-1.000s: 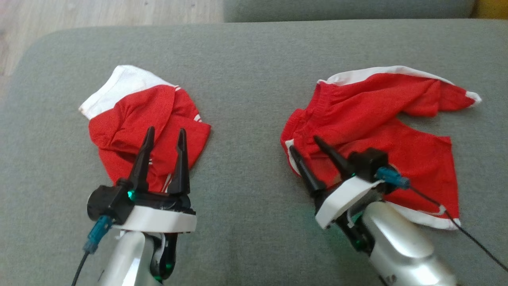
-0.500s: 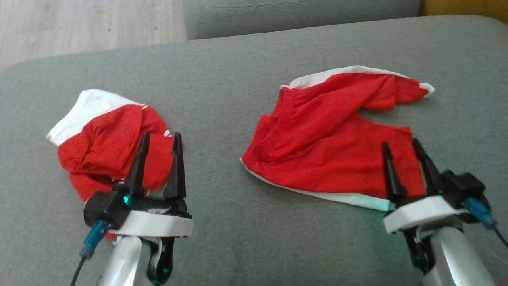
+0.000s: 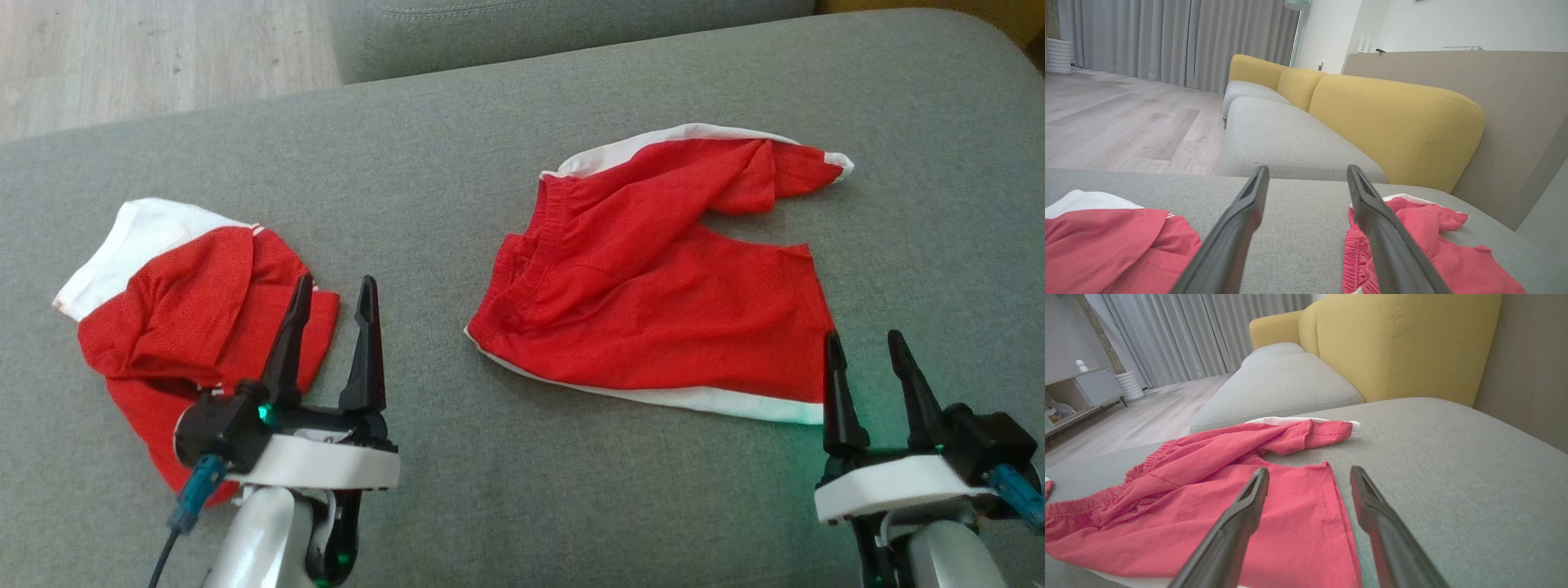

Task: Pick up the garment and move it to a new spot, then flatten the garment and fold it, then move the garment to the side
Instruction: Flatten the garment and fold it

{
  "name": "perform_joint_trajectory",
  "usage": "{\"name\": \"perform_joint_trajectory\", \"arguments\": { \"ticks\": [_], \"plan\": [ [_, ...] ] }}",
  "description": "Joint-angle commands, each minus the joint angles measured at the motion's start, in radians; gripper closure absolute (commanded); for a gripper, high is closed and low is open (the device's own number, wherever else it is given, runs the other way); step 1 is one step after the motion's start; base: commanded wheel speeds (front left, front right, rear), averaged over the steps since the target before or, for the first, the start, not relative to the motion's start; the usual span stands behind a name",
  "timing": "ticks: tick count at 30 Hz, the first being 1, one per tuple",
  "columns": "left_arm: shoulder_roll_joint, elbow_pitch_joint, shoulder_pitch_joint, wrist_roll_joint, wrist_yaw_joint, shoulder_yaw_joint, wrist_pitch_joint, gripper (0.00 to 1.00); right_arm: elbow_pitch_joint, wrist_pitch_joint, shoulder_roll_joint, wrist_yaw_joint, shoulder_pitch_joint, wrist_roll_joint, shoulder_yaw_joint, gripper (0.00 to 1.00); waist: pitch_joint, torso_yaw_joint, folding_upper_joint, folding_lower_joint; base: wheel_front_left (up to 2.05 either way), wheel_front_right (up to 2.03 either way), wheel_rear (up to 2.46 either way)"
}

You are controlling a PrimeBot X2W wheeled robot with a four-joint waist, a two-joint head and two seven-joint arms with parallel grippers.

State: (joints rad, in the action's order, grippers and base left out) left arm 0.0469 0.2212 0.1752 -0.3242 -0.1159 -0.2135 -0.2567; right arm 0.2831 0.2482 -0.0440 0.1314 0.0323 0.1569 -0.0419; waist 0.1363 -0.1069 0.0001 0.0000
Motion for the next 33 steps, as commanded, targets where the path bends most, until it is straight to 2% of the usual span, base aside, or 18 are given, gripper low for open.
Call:
{"name": "perform_joint_trajectory", "arguments": {
  "ticks": [1, 17, 29, 30, 31, 33],
  "plan": [
    [0.005, -0.028, 0.029, 0.009, -0.005, 0.028, -0.005, 0.00, -0.024, 0.013, -0.006, -0.001, 0.013, -0.004, 0.020, 0.00, 0.000, 0.000, -0.0001, 0.0000, 0.00, 0.00, 0.00],
    [0.007, -0.023, 0.031, 0.018, -0.010, 0.017, -0.005, 0.00, 0.218, -0.061, -0.006, -0.001, 0.054, 0.014, -0.007, 0.00, 0.019, 0.017, -0.0001, 0.0000, 0.00, 0.00, 0.00],
    [0.014, -0.024, 0.037, 0.017, -0.012, 0.016, -0.005, 0.00, 0.280, -0.030, -0.006, -0.001, 0.093, 0.015, 0.014, 0.00, 0.037, 0.023, -0.0001, 0.0000, 0.00, 0.00, 0.00],
    [0.014, -0.022, 0.038, 0.017, -0.012, 0.015, -0.005, 0.00, 0.284, -0.029, -0.006, -0.001, 0.095, 0.016, 0.014, 0.34, 0.038, 0.023, -0.0001, 0.0000, 0.00, 0.00, 0.00],
    [0.015, -0.020, 0.039, 0.017, -0.012, 0.014, -0.005, 0.00, 0.287, -0.028, -0.006, -0.001, 0.097, 0.016, 0.013, 0.98, 0.039, 0.023, -0.0001, 0.0000, 0.00, 0.00, 0.00],
    [0.017, -0.015, 0.041, 0.018, -0.012, 0.012, -0.005, 0.00, 0.292, -0.027, -0.006, -0.001, 0.101, 0.010, 0.006, 1.00, 0.040, 0.023, -0.0001, 0.0000, 0.00, 0.00, 0.00]
  ]
}}
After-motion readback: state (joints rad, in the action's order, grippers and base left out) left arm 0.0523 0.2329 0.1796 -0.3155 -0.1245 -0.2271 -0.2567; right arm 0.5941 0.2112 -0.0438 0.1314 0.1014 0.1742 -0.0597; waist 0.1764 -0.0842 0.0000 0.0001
